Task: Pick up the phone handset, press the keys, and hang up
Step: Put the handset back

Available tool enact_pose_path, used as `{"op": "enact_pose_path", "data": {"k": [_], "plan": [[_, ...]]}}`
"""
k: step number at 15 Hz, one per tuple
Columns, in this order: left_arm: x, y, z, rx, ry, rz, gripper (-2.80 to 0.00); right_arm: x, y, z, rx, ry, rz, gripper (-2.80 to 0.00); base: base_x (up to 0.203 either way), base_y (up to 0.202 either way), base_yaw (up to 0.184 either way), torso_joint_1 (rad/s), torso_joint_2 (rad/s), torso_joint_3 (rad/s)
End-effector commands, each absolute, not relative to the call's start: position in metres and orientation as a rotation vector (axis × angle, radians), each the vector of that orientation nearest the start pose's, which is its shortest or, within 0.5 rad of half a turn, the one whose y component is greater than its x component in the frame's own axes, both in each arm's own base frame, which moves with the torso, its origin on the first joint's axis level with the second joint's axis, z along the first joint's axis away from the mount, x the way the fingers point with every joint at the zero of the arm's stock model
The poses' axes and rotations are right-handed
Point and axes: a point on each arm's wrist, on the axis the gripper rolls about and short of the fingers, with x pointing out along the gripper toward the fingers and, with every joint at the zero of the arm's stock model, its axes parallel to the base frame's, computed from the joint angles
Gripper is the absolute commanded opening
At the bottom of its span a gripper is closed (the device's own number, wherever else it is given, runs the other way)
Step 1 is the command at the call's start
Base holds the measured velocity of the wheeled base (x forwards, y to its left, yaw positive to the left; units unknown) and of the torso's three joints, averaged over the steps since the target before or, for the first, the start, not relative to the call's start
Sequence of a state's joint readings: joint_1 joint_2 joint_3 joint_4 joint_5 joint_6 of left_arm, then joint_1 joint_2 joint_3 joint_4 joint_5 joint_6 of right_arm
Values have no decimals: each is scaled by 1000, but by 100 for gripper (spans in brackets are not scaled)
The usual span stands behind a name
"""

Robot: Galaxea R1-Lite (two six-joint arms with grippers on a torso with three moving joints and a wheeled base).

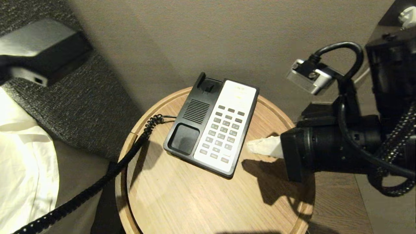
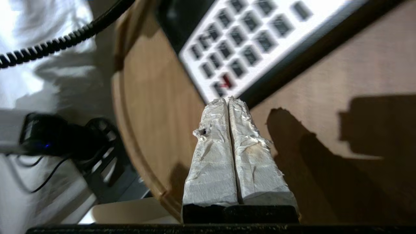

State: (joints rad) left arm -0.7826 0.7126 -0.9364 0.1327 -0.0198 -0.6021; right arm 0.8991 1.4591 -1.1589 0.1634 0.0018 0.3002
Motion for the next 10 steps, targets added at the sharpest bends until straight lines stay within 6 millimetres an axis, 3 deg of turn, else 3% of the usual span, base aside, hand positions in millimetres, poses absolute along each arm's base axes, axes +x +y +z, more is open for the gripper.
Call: {"op": "enact_pose_path", "data": {"k": [1, 6, 10], "plan": [[56, -56, 314, -416, 233, -766, -280, 146, 171, 284, 78, 480, 677, -280, 0, 0, 0, 0, 0, 0], [116, -111, 318, -148, 264, -619, -280, 119, 129, 287, 75, 432, 533, -280, 0, 0, 0, 0, 0, 0], [149, -152, 323, -45, 246, -450, -280, 105, 109, 292, 119, 421, 478, -280, 0, 0, 0, 0, 0, 0]]}}
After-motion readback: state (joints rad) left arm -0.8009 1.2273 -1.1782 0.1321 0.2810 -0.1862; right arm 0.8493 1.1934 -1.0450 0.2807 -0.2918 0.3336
